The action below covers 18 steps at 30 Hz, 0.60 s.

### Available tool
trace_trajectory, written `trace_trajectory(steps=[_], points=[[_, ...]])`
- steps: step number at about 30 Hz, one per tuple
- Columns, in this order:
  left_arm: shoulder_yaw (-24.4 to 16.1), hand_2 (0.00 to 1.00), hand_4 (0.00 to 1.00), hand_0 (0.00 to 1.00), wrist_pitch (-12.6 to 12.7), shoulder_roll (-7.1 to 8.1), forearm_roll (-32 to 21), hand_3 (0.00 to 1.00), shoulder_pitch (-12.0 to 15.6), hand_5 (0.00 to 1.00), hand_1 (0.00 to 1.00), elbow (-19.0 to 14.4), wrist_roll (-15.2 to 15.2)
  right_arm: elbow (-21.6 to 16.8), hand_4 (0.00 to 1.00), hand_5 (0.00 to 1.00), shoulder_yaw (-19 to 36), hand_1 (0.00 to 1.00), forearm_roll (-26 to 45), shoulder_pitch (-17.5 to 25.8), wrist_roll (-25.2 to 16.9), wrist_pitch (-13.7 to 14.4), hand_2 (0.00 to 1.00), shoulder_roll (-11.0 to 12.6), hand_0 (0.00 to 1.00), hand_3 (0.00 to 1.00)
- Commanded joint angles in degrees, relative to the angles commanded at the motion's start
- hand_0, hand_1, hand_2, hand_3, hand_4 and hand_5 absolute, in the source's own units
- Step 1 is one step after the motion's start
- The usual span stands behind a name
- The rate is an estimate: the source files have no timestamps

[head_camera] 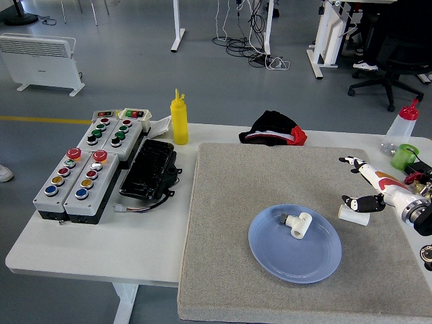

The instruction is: Pick pipe place plate twice

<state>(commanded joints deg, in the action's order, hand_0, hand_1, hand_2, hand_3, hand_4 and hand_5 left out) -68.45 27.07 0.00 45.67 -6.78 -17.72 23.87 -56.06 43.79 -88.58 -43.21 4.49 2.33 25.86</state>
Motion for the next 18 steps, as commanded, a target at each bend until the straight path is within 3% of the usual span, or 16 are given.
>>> trace_trajectory(steps=[5,12,18], points=[[0.05,0.558,0.441,0.579,0.08,0.0,-0.02,0.528,-0.17,0.998,0.561,-0.03,0.14,5.94,0.714,0.303,-3.61,0.888,2.33,-3.2,0.37,-3.39,0.998,-0.21,0.972,0.954],[0.17,0.558,0.441,0.579,0.05,0.0,-0.2,0.529,-0.25,0.998,0.561,-0.03,0.04,7.95,0.725,0.315,-4.56,0.905,4.83,-4.02,0.82,-5.75,0.998,-0.44,0.98,0.952],[0.78,0.558,0.441,0.58,0.01,0.0,-1.12,0.53,-0.38,0.998,0.561,-0.01,-0.26,9.73,0.737,0.327,-6.78,0.914,6.0,-5.13,0.5,-6.01,0.998,-1.85,0.989,0.956]])
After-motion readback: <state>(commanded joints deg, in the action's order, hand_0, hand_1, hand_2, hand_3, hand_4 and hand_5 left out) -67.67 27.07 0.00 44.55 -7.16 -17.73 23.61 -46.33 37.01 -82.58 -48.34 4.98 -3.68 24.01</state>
